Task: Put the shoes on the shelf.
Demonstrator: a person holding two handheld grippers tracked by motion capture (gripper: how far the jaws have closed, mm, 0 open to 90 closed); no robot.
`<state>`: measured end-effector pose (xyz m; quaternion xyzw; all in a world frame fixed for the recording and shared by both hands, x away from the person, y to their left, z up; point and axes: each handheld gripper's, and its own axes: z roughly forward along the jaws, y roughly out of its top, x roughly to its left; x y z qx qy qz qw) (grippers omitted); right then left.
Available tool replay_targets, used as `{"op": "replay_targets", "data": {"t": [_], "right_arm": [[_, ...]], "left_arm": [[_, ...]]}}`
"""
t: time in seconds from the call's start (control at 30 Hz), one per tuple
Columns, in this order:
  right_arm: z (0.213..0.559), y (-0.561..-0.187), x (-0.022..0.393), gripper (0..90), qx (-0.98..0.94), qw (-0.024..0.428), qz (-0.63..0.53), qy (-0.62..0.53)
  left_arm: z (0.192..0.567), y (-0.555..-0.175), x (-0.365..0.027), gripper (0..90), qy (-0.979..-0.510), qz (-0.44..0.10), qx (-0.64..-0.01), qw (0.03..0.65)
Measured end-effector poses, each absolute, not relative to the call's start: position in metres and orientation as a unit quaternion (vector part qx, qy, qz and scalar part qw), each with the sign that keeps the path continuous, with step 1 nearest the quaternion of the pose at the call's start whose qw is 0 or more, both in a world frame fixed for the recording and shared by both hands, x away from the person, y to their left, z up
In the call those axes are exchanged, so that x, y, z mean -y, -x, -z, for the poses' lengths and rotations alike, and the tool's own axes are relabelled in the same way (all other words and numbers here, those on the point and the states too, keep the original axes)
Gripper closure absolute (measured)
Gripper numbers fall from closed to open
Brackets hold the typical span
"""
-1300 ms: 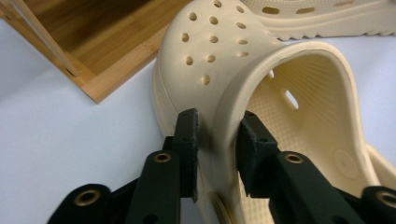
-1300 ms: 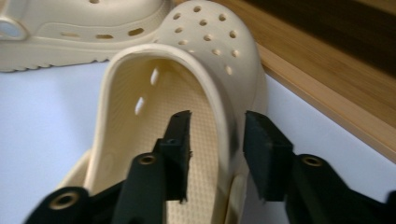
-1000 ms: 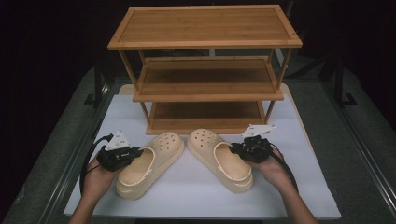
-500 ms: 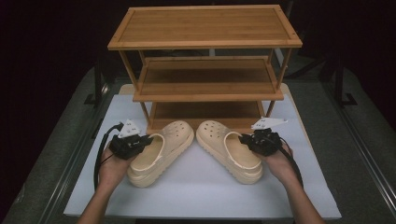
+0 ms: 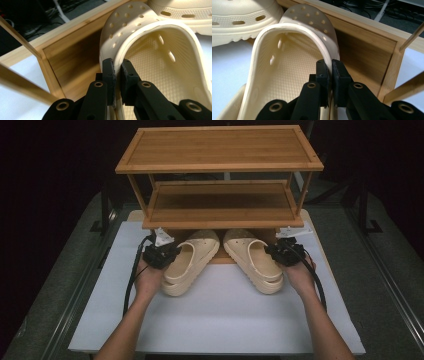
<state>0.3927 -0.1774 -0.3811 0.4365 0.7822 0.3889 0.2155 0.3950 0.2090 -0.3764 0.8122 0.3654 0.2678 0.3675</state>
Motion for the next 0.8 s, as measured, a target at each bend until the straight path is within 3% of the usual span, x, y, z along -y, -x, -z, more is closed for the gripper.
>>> {"op": "replay_targets", "data": {"t": [0.5, 0.67, 0.8], "right_arm": [[0.392, -0.414, 0.157, 83.4, -0.781, 0.228, -0.374, -0.445], [0.393, -0.413, 0.158, 77.0, -0.782, 0.217, -0.381, -0.442], [0.385, -0.409, 0.164, 61.8, -0.777, 0.2, -0.402, -0.441]], "left_arm": [[0.393, -0.412, -0.187, 80.4, -0.796, -0.286, -0.391, 0.363], [0.392, -0.411, -0.188, 70.9, -0.793, -0.272, -0.395, 0.374], [0.386, -0.409, -0.197, 56.7, -0.797, -0.247, -0.391, 0.388]]}}
